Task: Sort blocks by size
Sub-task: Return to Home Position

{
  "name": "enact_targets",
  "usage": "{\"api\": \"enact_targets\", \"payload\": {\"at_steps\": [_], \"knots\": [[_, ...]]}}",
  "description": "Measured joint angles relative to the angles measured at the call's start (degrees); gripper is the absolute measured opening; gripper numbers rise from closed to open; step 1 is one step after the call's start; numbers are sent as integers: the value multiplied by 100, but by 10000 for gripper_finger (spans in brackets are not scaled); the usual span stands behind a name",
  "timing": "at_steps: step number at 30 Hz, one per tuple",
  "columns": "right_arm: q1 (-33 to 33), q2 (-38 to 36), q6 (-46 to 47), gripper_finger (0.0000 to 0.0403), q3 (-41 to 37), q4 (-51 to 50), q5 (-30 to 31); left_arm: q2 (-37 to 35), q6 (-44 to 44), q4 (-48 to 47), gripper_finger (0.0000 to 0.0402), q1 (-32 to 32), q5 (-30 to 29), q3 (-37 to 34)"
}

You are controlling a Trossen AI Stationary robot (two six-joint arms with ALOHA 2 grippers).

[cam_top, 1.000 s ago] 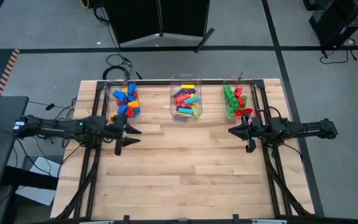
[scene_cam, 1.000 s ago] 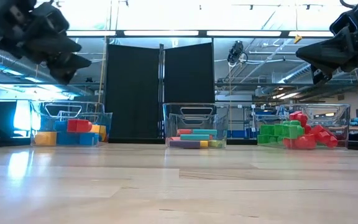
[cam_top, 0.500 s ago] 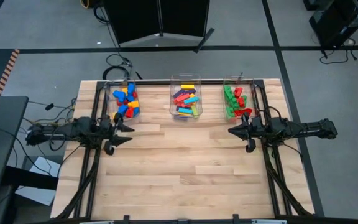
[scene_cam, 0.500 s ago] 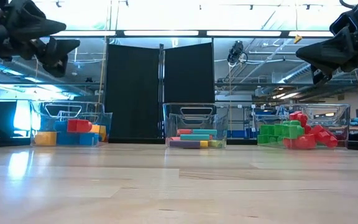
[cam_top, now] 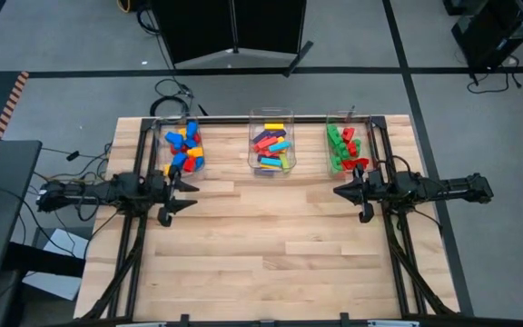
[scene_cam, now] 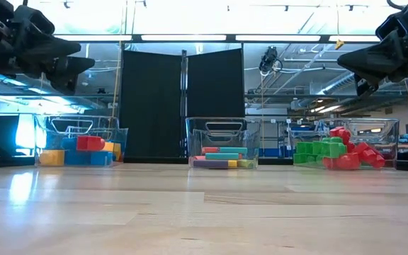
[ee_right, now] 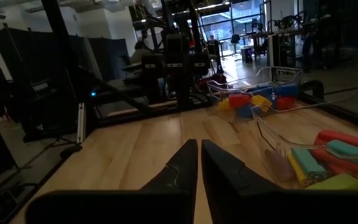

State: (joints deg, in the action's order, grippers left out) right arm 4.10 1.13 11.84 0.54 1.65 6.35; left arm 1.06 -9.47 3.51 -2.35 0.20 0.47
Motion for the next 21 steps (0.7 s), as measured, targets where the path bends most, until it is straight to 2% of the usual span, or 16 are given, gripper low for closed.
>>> {"api": "enact_targets", "payload": {"at_steps": [21], "knots": [[0, 0, 0, 35, 0, 2, 0, 2, -18, -2, 201, 0, -2, -3]]}}
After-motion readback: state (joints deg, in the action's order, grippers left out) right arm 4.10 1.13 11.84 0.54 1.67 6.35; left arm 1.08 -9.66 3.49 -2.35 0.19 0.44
